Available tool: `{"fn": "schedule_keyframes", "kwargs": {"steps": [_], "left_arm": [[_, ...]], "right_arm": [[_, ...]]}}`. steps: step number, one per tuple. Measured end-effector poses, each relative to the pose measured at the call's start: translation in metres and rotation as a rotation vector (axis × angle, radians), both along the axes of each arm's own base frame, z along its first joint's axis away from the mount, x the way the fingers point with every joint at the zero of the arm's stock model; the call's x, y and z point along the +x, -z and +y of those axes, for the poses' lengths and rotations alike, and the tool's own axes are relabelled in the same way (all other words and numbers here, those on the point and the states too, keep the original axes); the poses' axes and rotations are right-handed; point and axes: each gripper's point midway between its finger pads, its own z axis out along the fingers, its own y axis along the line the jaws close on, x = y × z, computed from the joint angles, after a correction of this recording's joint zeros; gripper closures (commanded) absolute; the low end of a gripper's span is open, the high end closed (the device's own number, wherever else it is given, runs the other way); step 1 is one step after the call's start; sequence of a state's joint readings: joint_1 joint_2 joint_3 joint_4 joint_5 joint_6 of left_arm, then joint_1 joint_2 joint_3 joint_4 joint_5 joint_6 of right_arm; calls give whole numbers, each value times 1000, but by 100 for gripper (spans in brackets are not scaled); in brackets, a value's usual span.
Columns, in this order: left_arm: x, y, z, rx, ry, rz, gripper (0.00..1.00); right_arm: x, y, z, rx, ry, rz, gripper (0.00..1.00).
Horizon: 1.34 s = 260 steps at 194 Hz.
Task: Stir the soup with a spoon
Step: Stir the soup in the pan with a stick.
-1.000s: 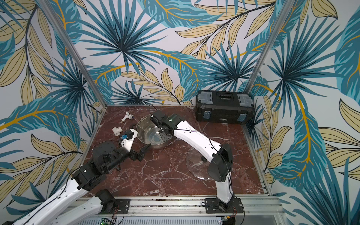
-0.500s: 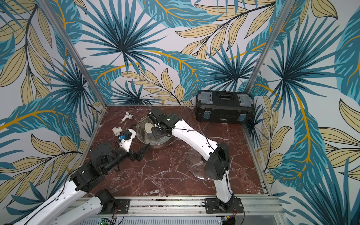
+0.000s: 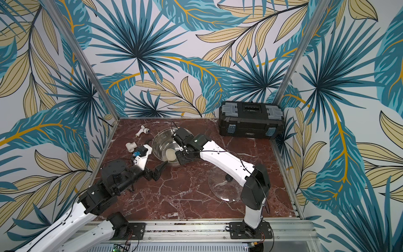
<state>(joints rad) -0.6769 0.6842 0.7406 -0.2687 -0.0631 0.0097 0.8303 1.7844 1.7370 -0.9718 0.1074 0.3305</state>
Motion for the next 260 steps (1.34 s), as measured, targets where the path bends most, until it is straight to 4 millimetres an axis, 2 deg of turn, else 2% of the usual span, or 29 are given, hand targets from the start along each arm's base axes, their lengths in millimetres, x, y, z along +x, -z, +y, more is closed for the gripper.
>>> {"fn": "schedule_keyframes", "kwargs": {"steps": [19,53,83,117,148,213,241,260], "left_arm": [[0,0,0,-1,0,0,0],[0,0,0,-2,0,0,0],[0,0,0,-3,-1,1,0],[0,0,0,-7,-2,4,0],[0,2,0,-12,-3,11,0],[1,6,-1,-13,-5,18,0],[1,6,-1,-13,-5,18,0],[1,6,-1,-14,-5,19,0]], "right_arm": [[5,-6,-11,-35,36,-43,100],[15,-5,-30,-144,90,-93,100],[34,-7,-32,-196,127,-140,100],[53,-6,-23,-201,148,-166,100],[59,-3,-8,-163,132,-157,100],[49,-2,26,-6,51,-75,100],[43,3,33,29,33,-46,100],[35,12,29,26,30,-16,100]]}}
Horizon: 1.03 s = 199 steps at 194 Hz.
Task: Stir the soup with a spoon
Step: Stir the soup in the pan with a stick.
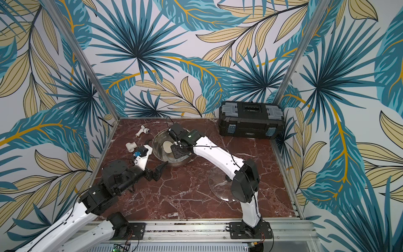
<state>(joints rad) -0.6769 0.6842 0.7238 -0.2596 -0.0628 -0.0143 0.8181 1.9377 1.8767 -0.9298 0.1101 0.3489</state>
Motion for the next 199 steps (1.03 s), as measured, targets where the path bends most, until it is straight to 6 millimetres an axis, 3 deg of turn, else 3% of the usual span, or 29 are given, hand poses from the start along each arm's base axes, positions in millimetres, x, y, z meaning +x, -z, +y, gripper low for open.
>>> {"fn": "schedule_keyframes", "kwargs": {"steps": [35,89,138,199], "left_arm": [[0,0,0,-4,2,3,0],[-1,0,-2,-10,13,9,0],[-1,2,-3,-9,16,14,0],[-1,2,-3,-7,15,16,0]], "right_arm": [[-17,2,-17,-7,6,21,100],[-27,-23,-49,-33,53,-59,100],[-17,-23,-73,-139,116,-112,100],[23,-26,-69,-167,158,-146,100]]}}
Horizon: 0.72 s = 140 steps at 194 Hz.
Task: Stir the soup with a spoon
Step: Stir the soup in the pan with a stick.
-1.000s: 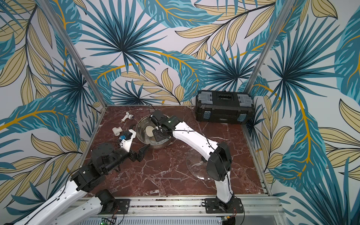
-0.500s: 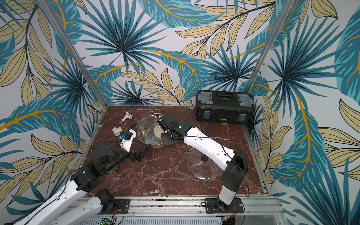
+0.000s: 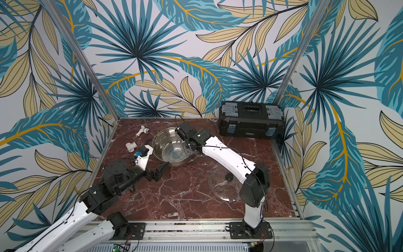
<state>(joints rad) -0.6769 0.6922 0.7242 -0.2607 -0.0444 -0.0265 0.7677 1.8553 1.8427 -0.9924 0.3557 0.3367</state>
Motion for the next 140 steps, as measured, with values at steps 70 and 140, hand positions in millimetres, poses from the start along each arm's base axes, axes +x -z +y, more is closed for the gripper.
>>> {"fn": "schedule_keyframes", "kwargs": {"steps": [70,140], "left_arm": [[0,1,0,4,-1,4,0],[0,1,0,3,-1,4,0]], "right_arm": [[9,5,43,121,-82,56,100],[-12,19,66,231,-151,147,100]]}}
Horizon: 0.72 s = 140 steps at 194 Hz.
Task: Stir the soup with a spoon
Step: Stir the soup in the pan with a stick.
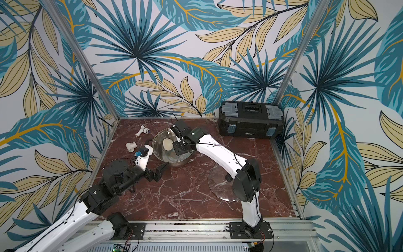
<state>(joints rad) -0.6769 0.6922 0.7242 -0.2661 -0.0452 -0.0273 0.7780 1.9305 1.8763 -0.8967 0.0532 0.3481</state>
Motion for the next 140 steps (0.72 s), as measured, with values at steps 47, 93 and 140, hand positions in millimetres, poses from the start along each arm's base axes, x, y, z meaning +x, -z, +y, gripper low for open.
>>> {"fn": "schedule_keyframes", "kwargs": {"steps": [47,93,140], "left_arm": [[0,0,0,-5,0,4,0],[0,0,0,-8,-1,5,0],[0,0,0,-12,-2,9,0]], "right_arm": [[-26,2,-25,-18,15,19,100],[-28,-14,-63,-88,87,-64,100],[-10,-8,-89,-186,167,-88,100]]}}
